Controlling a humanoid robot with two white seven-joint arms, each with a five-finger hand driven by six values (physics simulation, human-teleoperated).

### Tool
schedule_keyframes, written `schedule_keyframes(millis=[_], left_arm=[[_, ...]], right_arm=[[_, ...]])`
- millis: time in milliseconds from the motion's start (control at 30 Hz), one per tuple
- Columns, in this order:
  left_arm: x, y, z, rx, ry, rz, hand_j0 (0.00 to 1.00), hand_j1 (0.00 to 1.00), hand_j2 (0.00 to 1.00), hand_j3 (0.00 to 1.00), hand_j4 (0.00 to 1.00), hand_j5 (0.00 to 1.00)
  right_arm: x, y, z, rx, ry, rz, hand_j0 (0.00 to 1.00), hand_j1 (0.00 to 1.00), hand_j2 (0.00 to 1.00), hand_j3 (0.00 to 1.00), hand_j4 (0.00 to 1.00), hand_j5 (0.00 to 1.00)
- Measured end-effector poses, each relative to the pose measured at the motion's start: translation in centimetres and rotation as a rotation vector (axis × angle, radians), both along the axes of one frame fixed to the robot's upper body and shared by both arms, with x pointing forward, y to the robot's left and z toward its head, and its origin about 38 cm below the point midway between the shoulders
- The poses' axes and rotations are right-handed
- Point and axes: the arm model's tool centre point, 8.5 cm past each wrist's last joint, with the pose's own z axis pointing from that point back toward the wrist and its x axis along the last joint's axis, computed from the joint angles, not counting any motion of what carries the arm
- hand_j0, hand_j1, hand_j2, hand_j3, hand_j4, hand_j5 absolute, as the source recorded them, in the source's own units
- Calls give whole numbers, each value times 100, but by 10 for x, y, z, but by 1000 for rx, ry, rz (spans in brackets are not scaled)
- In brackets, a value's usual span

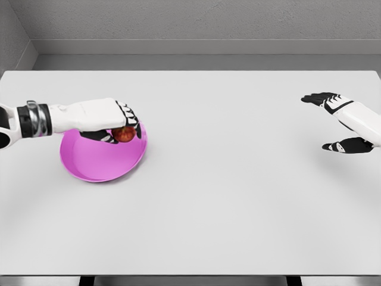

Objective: Put the apple on the plate with both arms

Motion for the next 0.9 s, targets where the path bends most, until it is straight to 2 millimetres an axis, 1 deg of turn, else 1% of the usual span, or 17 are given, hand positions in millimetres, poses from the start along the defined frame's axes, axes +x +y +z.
schedule_keyframes(millis=[133,167,200,233,533,633,900], left_arm=[[-8,19,-15,9,37,42,60,60,60,60,60,60],[-8,23,-12,9,30,51,61,61,61,61,61,61],[-7,26,-10,9,26,58,71,71,71,71,71,71],[-9,28,-13,5,34,64,100,100,100,100,100,100],[-7,39,-4,-35,36,97,100,100,100,100,100,100],[-6,52,5,-37,24,125,100,100,100,100,100,100],[-7,94,28,-59,7,226,100,100,100,100,100,100]], right_arm=[[0,0,0,0,0,0,100,100,100,100,100,100],[0,0,0,0,1,-1,100,100,100,100,100,100],[0,-1,-1,0,2,-2,100,100,100,100,100,100],[0,-1,-1,0,3,-3,100,100,100,100,100,100],[0,-2,-2,0,6,-6,100,100,100,100,100,100],[0,-2,-2,0,7,-6,100,100,100,100,100,100],[0,-3,-2,0,7,-7,100,100,100,100,100,100]])
